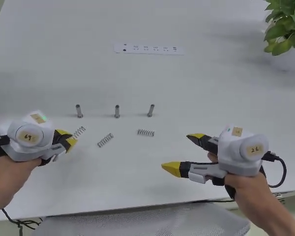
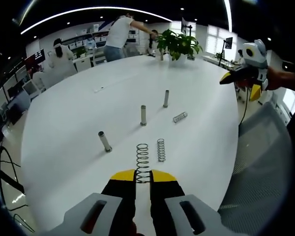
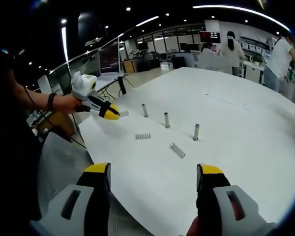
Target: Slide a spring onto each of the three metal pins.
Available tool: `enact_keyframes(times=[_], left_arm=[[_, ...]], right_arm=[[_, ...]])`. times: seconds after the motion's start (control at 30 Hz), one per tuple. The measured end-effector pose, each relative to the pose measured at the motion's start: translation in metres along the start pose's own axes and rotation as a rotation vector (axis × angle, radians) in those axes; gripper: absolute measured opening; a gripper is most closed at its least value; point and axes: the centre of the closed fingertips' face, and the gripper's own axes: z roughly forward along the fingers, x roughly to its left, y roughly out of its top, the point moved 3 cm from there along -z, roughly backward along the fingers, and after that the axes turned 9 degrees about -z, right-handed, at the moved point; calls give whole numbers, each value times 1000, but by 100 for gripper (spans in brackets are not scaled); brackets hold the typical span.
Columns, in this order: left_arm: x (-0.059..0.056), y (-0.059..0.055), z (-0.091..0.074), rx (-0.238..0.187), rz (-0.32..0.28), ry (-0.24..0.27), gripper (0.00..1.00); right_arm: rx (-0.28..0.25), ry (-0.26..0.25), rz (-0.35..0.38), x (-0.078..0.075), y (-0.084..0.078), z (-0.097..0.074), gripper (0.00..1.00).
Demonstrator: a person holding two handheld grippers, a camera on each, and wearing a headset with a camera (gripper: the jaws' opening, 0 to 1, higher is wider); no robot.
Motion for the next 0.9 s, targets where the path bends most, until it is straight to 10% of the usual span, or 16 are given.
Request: enact_keyframes(times=[0.9], left_arm=[[-48,35,-11,-55,141,-96,2]], right_arm=[[-17,58,-24,6,12,12,68]])
